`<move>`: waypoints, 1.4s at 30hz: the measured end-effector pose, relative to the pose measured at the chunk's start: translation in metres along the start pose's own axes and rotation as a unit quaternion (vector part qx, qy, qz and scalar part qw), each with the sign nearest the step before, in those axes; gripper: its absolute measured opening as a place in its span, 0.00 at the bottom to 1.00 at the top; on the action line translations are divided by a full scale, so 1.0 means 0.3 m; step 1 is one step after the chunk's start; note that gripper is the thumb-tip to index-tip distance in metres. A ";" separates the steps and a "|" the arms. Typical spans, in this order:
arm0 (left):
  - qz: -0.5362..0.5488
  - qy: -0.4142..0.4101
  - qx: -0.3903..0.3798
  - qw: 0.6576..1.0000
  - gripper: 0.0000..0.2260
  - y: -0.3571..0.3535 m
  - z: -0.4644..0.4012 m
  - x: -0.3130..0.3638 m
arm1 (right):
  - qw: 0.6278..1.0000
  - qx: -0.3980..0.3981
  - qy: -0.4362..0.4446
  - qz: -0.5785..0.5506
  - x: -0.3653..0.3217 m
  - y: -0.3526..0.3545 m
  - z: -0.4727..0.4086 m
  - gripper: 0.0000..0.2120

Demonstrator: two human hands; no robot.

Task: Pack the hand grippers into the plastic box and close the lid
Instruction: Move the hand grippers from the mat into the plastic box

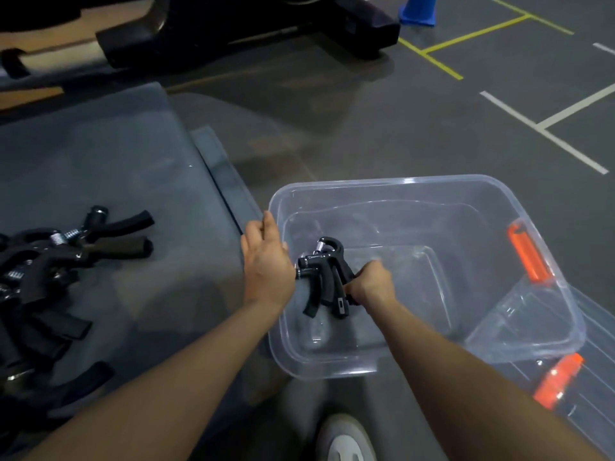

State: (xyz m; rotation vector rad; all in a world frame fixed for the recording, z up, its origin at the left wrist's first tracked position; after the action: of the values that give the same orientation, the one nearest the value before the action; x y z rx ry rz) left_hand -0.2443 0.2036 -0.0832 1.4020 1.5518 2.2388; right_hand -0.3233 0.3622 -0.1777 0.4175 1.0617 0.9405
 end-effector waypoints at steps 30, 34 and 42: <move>-0.004 0.037 -0.089 0.995 0.24 0.054 -0.042 0.004 | 0.969 -0.026 0.064 -0.238 -0.118 0.035 0.014 0.18; -0.039 0.040 -0.085 0.995 0.22 0.206 -0.035 -0.015 | 0.967 -0.005 0.138 -0.213 -0.292 0.123 0.116 0.18; -0.055 0.090 -0.051 0.993 0.19 0.570 0.097 -0.262 | 0.948 -0.058 0.249 -0.187 -0.620 0.014 0.399 0.17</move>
State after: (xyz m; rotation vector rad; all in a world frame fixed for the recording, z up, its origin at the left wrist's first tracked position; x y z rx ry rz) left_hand -0.1089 0.1002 0.0019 1.0882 1.4978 2.3963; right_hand -0.2506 0.2283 -0.0172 -0.1338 1.4733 0.7740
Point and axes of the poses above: each hand's wrist, its own z-axis away from the middle knuckle, its own y-axis out of the back of the hand, x = y × z, the point moved 4 cm from there along -z, towards the middle knuckle, and after that the axes turned 13 degrees about y, right-handed, at the moved point
